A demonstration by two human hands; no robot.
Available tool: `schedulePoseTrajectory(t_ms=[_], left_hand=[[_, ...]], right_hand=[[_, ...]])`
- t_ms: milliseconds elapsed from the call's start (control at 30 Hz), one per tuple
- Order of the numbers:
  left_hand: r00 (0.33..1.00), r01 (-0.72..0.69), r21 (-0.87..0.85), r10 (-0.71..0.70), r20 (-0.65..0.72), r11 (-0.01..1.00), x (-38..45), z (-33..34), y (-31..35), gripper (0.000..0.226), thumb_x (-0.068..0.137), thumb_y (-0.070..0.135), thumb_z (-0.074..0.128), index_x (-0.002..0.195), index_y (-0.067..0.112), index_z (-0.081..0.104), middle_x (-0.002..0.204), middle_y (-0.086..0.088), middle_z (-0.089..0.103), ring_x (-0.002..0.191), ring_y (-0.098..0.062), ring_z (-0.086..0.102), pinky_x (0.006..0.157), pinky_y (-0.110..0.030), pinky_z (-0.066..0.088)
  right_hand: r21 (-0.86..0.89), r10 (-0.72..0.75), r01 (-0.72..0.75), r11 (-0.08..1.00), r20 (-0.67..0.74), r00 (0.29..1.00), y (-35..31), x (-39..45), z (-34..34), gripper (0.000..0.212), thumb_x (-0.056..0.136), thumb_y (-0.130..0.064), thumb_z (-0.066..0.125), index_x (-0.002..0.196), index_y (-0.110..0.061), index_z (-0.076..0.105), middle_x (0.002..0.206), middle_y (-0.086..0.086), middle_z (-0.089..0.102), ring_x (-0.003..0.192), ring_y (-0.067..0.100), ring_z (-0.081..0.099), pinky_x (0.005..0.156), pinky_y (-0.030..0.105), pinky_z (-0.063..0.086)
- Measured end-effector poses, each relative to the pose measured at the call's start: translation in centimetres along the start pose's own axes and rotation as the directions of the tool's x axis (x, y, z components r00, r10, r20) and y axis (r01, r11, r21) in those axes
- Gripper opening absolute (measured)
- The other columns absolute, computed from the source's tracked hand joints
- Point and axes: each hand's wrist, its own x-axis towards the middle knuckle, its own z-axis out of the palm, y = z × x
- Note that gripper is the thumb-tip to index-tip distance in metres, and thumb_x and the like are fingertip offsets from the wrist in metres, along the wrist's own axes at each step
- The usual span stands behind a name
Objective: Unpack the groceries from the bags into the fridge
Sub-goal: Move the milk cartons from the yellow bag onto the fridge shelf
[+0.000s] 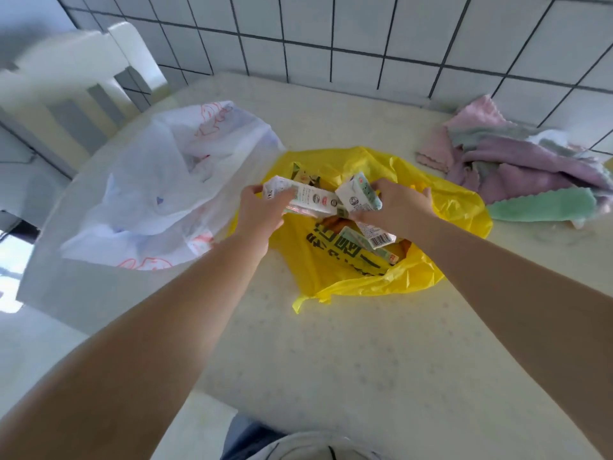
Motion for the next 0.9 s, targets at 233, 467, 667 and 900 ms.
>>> schedulePoseTrajectory(t_ms=[233,467,667,900], left_hand=[[0.965,0.262,-0.56,-0.206,0.163,0.786,-4.5,-4.5,-1.8,0.036,0.085,0.012,0.065,0.119,0.012,0.052,0.113,-0.013,0.065,0.109,-0.025,0.06,0.097,-0.04,0.046],[0.939,0.332,-0.693,-0.291,0.182,0.639,-7.4,-9.4,-3.9,0.033,0.081,0.032,0.068,0.104,0.01,0.06,0.09,-0.002,0.062,0.091,-0.012,0.056,0.099,-0.037,0.04],[0.969,0.249,-0.704,-0.175,0.177,0.665,-10.5,-16.7,-4.8,0.021,0.085,0.029,0.063,0.101,0.016,0.061,0.084,0.001,0.065,0.084,-0.011,0.058,0.09,-0.032,0.042],[0.995,0.085,-0.609,-0.041,0.087,0.788,-15.7,-30.7,-6.0,0.005,0.089,0.019,0.059,0.093,0.017,0.061,0.09,0.0,0.065,0.088,-0.012,0.06,0.105,-0.036,0.036]], right_hand=[[0.276,-0.137,0.121,0.953,0.038,0.99,-4.1,-1.6,0.1,0.066,0.074,-0.057,0.068,0.125,-0.021,0.048,0.112,-0.001,0.065,0.084,0.016,0.059,0.052,0.026,0.043],[0.443,-0.214,0.132,0.887,0.14,0.967,-10.3,-3.8,1.9,0.066,0.066,-0.06,0.073,0.115,-0.021,0.054,0.105,-0.004,0.065,0.094,0.02,0.066,0.079,0.042,0.057],[0.482,-0.288,0.179,0.858,0.162,0.944,-17.4,-7.4,3.2,0.054,0.074,-0.046,0.074,0.112,-0.016,0.05,0.101,0.003,0.065,0.092,0.022,0.066,0.081,0.042,0.057],[0.576,-0.423,0.245,0.78,0.196,0.885,-29.1,-15.0,7.5,0.05,0.075,-0.038,0.076,0.114,-0.018,0.051,0.106,0.005,0.064,0.092,0.019,0.066,0.079,0.038,0.057]])
